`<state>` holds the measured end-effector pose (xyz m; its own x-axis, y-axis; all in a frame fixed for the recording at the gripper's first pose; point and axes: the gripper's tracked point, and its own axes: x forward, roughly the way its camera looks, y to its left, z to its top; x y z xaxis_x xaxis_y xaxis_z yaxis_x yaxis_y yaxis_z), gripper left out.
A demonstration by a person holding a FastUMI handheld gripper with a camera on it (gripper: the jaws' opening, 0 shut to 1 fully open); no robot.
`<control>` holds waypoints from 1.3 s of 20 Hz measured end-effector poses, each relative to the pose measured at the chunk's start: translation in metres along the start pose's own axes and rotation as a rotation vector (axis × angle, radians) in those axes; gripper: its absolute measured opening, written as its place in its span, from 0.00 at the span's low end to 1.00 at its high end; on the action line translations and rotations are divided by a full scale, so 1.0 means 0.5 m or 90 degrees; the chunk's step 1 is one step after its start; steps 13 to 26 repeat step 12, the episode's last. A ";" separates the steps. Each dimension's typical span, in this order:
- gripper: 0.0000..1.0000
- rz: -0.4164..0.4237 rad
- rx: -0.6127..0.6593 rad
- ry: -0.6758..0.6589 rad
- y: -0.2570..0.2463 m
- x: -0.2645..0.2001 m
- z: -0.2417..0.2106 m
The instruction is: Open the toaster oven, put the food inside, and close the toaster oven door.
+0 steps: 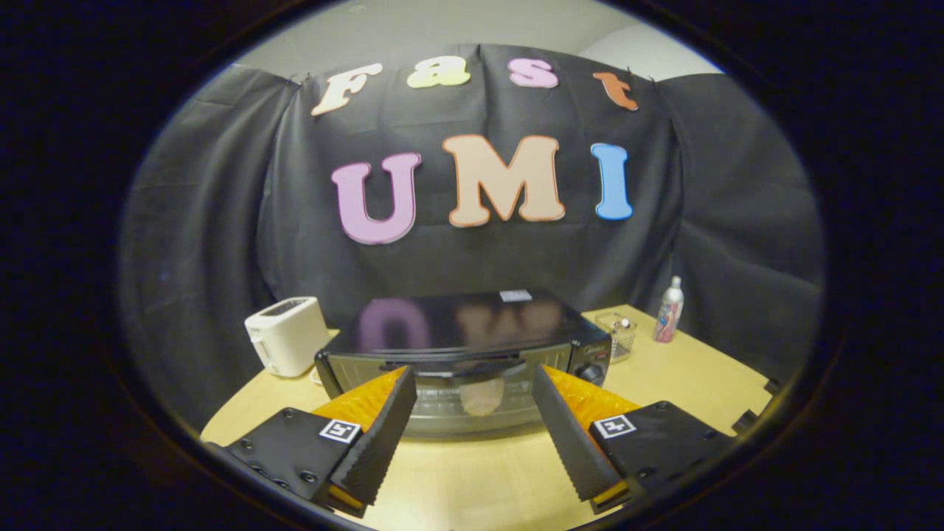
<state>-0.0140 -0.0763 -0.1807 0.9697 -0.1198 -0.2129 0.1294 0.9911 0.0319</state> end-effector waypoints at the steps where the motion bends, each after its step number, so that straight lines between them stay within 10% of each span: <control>1: 0.98 0.010 -0.001 -0.016 0.000 -0.006 0.018; 8: 0.98 0.118 -0.060 -0.092 0.065 -0.032 0.133; 26: 0.98 0.122 -0.076 -0.083 0.075 -0.035 0.155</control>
